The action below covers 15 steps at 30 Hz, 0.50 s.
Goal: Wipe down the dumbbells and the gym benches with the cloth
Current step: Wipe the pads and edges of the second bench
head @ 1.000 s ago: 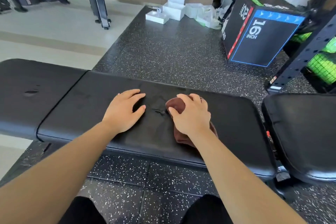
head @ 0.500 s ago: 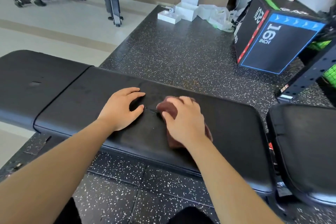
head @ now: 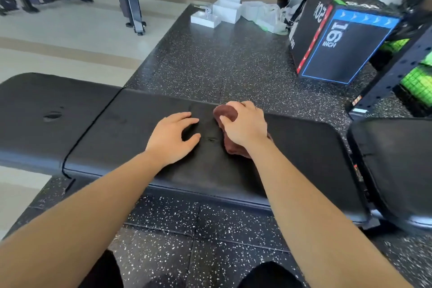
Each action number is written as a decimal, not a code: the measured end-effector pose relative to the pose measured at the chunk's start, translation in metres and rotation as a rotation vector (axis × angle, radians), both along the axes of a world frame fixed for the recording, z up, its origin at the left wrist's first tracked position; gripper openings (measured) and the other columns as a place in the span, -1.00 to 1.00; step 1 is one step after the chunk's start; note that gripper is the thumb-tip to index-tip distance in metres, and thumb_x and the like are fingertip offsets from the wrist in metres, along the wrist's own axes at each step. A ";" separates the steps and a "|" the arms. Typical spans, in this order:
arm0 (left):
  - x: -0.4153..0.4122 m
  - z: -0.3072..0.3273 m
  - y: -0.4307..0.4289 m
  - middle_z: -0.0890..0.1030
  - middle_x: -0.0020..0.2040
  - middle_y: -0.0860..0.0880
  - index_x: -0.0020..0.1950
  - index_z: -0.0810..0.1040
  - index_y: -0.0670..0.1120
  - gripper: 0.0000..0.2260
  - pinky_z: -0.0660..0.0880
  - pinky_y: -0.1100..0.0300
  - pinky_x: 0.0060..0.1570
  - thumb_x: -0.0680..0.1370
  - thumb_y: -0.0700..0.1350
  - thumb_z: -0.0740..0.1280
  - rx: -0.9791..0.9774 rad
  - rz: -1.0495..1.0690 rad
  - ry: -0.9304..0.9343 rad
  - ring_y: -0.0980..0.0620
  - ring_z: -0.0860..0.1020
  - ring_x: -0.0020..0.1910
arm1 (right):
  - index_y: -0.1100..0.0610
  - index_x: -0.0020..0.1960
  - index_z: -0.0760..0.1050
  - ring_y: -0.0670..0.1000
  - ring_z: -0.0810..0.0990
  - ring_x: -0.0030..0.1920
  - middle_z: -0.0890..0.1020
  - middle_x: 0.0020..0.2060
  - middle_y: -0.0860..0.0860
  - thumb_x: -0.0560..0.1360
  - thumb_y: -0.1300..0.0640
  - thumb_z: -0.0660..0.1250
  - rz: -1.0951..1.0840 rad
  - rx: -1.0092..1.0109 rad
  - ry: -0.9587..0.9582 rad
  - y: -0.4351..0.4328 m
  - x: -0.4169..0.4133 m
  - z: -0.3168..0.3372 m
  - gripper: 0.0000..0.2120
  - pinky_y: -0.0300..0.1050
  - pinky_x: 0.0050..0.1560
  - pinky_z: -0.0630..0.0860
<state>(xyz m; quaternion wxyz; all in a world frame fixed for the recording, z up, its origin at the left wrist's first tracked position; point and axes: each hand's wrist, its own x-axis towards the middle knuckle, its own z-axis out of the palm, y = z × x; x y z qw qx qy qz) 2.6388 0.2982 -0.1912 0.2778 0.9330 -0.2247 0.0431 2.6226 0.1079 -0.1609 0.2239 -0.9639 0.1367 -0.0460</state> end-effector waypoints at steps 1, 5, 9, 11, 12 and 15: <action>0.002 0.000 0.004 0.35 0.44 0.00 0.36 0.43 0.01 -0.58 0.11 0.04 0.45 0.51 0.05 0.31 0.028 -0.056 0.020 0.01 0.25 0.44 | -0.13 0.35 0.37 0.18 0.30 0.33 0.37 0.34 0.00 0.50 -0.12 0.24 0.016 -0.008 0.002 0.003 -0.010 0.000 -0.58 0.15 0.31 0.32; 0.021 0.001 0.040 0.26 0.49 0.01 0.43 0.33 0.05 -0.56 0.08 0.12 0.44 0.56 0.08 0.21 0.196 -0.309 -0.026 0.03 0.21 0.46 | -0.18 0.34 0.37 0.14 0.33 0.34 0.40 0.33 -0.04 0.49 -0.13 0.26 0.022 -0.034 -0.012 0.030 -0.070 -0.002 -0.58 0.13 0.30 0.34; 0.030 -0.007 0.059 0.21 0.50 0.11 0.44 0.28 0.14 -0.57 -0.01 -0.07 0.44 0.57 0.13 0.14 0.200 -0.384 -0.071 0.11 0.14 0.48 | -0.18 0.30 0.40 0.14 0.35 0.29 0.42 0.31 -0.06 0.48 -0.16 0.28 -0.185 -0.064 -0.121 0.082 -0.115 -0.014 -0.60 0.14 0.26 0.39; 0.031 -0.009 0.058 0.22 0.49 0.11 0.43 0.29 0.13 -0.57 -0.01 -0.10 0.45 0.56 0.14 0.13 0.162 -0.395 -0.065 0.11 0.14 0.48 | -0.16 0.29 0.43 0.15 0.36 0.29 0.44 0.29 -0.05 0.49 -0.15 0.27 -0.300 -0.087 -0.134 0.094 -0.107 -0.016 -0.63 0.12 0.25 0.39; 0.032 -0.010 0.058 0.23 0.49 0.10 0.43 0.29 0.13 -0.57 -0.01 -0.10 0.45 0.56 0.14 0.13 0.155 -0.402 -0.062 0.10 0.14 0.48 | -0.15 0.28 0.45 0.15 0.37 0.29 0.45 0.29 -0.04 0.49 -0.13 0.28 -0.338 -0.074 -0.131 0.095 -0.098 -0.014 -0.64 0.10 0.26 0.38; 0.033 -0.009 0.058 0.25 0.48 0.09 0.41 0.32 0.13 -0.57 0.00 -0.10 0.44 0.54 0.14 0.14 0.150 -0.406 -0.052 0.09 0.15 0.47 | -0.14 0.26 0.47 0.13 0.35 0.32 0.44 0.31 -0.03 0.49 -0.09 0.29 -0.424 -0.012 -0.082 0.091 -0.073 -0.006 -0.67 0.02 0.27 0.35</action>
